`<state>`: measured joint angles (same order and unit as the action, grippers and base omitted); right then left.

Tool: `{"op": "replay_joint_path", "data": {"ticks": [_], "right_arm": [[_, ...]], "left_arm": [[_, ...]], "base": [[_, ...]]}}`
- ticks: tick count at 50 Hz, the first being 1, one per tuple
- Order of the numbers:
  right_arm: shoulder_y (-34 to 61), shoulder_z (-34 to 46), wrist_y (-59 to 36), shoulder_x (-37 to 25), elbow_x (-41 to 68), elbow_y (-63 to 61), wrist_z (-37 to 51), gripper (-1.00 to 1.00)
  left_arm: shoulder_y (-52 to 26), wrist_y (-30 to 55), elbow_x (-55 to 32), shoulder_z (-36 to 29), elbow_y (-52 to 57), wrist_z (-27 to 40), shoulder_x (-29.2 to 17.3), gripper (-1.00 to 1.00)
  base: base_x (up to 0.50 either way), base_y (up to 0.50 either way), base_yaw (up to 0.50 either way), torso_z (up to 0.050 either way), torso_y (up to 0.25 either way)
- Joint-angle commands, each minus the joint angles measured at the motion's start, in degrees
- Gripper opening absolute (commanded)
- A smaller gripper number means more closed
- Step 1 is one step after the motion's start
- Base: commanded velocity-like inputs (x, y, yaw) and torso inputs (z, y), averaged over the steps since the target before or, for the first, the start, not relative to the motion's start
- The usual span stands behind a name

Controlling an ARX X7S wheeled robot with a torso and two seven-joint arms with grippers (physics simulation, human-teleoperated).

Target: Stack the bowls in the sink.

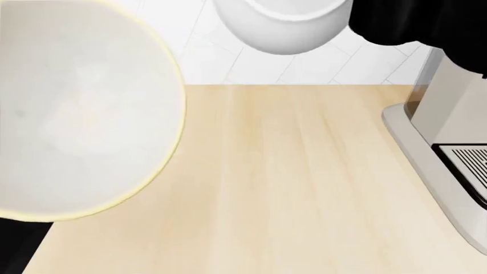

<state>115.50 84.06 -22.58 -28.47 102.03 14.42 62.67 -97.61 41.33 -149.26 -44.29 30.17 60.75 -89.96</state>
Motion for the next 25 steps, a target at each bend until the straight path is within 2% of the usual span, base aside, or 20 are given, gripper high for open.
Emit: {"op": "replay_joint_path", "data": {"ticks": [1, 10, 25], "right_arm": [[-0.7, -1.6, 1.7, -2.6, -2.1, -3.3, 0.7, -1.0], [-0.3, -1.6, 0.7, -2.9, -1.8, -4.4, 0.7, -1.0], [0.7, -1.6, -1.7, -4.4, -0.6, -6.6, 2.3, -1.0]], "left_arm": [[-3.2, 0.7, -0.1, 1.4, -1.8, 1.8, 0.0, -1.0], [-3.2, 1.0, 0.3, 2.0, -2.4, 2.8, 0.0, -1.0], [-3.1, 0.9, 0.2, 2.9, -2.5, 3.9, 0.0, -1.0]], "base": [[0.0, 0.0, 0.0, 0.0, 0.0], [0.0, 0.0, 0.0, 0.0, 0.001], [-0.48, 0.0, 0.0, 0.0, 0.001]]}}
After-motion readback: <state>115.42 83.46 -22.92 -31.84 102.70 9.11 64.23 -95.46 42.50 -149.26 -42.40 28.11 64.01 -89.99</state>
